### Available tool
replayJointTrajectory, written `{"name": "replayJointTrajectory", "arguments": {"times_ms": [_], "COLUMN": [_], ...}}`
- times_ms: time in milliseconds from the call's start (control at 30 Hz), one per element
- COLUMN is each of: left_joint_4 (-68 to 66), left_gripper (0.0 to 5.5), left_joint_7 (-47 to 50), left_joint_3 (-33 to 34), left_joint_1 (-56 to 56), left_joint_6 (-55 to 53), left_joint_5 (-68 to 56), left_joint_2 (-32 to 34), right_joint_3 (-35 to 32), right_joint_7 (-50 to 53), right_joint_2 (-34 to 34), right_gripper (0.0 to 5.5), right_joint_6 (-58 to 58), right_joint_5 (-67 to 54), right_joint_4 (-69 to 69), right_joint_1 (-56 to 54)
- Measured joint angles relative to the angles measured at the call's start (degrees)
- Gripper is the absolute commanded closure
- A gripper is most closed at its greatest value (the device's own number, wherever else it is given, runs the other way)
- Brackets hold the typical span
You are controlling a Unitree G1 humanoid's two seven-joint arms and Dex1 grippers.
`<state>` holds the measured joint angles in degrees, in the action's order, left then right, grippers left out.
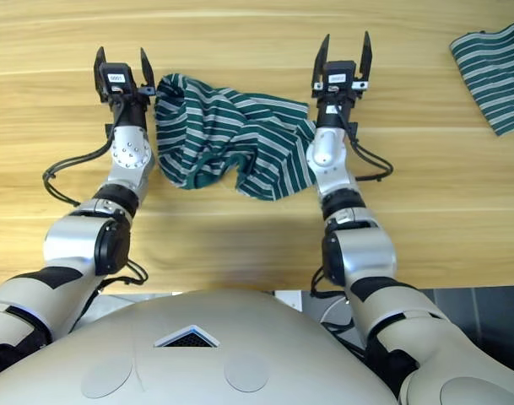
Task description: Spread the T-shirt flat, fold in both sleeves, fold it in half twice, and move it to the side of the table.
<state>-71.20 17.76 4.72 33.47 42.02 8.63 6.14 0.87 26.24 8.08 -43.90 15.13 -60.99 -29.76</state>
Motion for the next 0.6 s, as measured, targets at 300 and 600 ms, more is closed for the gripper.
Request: {"name": "replayJointTrajectory", "arguments": {"times_ms": [300,600], "left_joint_4": [1.95,2.37], "left_gripper": [1.83,1.83], "left_joint_7": [-20.33,-16.74], "left_joint_3": [6.41,5.72], "left_joint_1": [0.02,0.01], "left_joint_6": [-0.78,1.61], "left_joint_5": [-13.33,-10.48], "left_joint_2": [-2.97,-1.98], "right_joint_3": [0.53,-0.28], "right_joint_7": [-0.32,-5.22], "right_joint_2": [0.87,-0.74], "right_gripper": [2.34,2.34], "right_joint_6": [-0.06,0.04], "right_joint_5": [0.34,-2.68], "right_joint_4": [0.29,-1.01], "right_joint_1": [-0.02,-0.64]}}
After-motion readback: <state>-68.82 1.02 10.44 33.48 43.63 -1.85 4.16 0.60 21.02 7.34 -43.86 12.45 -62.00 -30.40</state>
